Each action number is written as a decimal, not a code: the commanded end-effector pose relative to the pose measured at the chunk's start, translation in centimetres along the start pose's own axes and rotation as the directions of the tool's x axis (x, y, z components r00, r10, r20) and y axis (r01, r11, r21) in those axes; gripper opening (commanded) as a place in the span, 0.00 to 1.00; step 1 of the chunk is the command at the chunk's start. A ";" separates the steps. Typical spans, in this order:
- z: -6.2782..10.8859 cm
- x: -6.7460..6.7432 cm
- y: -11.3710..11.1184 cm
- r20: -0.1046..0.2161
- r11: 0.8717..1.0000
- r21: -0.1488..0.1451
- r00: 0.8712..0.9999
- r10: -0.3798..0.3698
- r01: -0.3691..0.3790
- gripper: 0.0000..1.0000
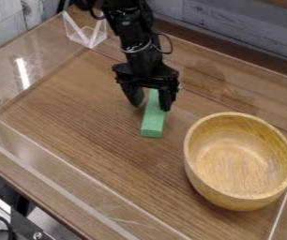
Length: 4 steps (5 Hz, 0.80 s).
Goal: Remove the green block from inside the brown bowl and put it on the table
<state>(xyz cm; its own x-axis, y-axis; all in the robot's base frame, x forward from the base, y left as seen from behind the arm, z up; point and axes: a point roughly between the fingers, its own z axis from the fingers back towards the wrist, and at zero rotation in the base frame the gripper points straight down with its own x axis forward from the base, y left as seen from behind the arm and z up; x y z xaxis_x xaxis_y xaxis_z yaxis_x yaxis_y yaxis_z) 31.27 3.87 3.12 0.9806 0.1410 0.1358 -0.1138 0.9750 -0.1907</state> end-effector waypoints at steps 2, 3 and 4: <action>1.0 1.4 -0.3 0.047 1.000 0.005 0.999 -0.014 0.014 1.00; 0.8 1.5 -0.3 0.043 1.000 0.005 0.999 -0.014 0.013 1.00; 0.6 1.4 -0.3 0.038 1.000 0.005 0.999 -0.014 0.014 0.00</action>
<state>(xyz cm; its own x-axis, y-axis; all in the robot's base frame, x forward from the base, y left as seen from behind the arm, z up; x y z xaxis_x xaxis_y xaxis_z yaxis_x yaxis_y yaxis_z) 31.45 3.75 2.55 0.9830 0.1376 0.1211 -0.1131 0.9752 -0.1905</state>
